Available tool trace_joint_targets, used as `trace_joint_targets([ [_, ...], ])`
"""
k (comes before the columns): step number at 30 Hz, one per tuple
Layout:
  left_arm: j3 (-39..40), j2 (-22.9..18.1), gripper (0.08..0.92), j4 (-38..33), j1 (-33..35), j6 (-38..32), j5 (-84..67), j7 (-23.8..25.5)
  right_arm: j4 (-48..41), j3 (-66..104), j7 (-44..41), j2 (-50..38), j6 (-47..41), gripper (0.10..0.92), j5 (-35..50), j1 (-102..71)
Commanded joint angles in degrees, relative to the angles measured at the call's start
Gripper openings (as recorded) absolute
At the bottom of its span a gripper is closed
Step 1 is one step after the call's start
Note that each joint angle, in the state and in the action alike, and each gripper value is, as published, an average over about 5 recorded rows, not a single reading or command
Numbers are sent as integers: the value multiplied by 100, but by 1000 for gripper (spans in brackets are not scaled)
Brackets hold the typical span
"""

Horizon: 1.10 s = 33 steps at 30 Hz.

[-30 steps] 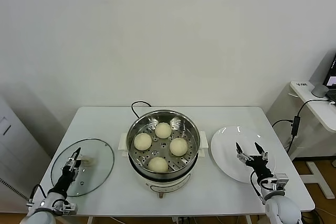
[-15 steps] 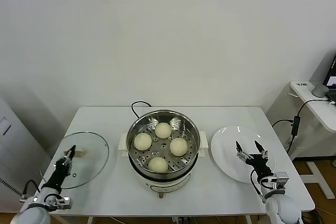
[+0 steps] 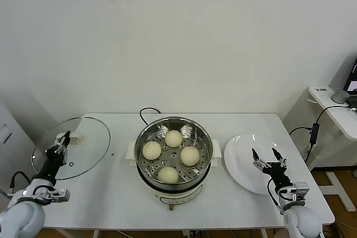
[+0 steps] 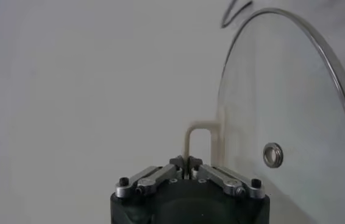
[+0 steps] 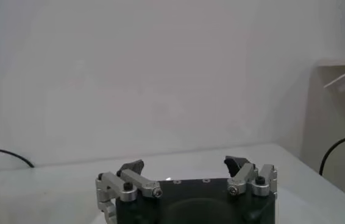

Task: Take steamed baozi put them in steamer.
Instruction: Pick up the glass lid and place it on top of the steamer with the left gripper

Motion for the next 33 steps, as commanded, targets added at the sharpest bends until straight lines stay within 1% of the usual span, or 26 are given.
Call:
trace_joint_targets([
  [1, 790, 431, 100, -1760, 66, 1887, -192, 971, 0, -20, -2, -34, -12, 823, 15, 58],
  [6, 1708, 581, 100, -2218, -159, 3063, 267, 1409, -5, -15, 0, -90, -25, 823, 29, 96],
  [11, 2351, 577, 100, -2407, -383, 3682, 625, 1572, -28, -36, -3, -106, -33, 823, 22, 111],
  [13, 2557, 536, 100, -2384, -482, 3760, 772, 1592, -41, -41, -4, -106, -36, 823, 18, 120],
  [17, 2926, 316, 100, -2300, -700, 3812, 1010, 1649, -49, -37, 5, -140, -52, 823, 14, 140],
  [23, 3510, 43, 100, -2260, -1040, 3988, 1379, 1849, -95, -39, 5, -126, -57, 823, -2, 152],
  [29, 4145, -310, 100, -2048, -1314, 4259, 1676, 1942, -189, -42, -1, -105, -40, 823, -28, 199],
  [33, 4382, -540, 100, -1899, -1455, 4286, 1875, 1952, -204, -42, -1, -116, -45, 823, -23, 220],
])
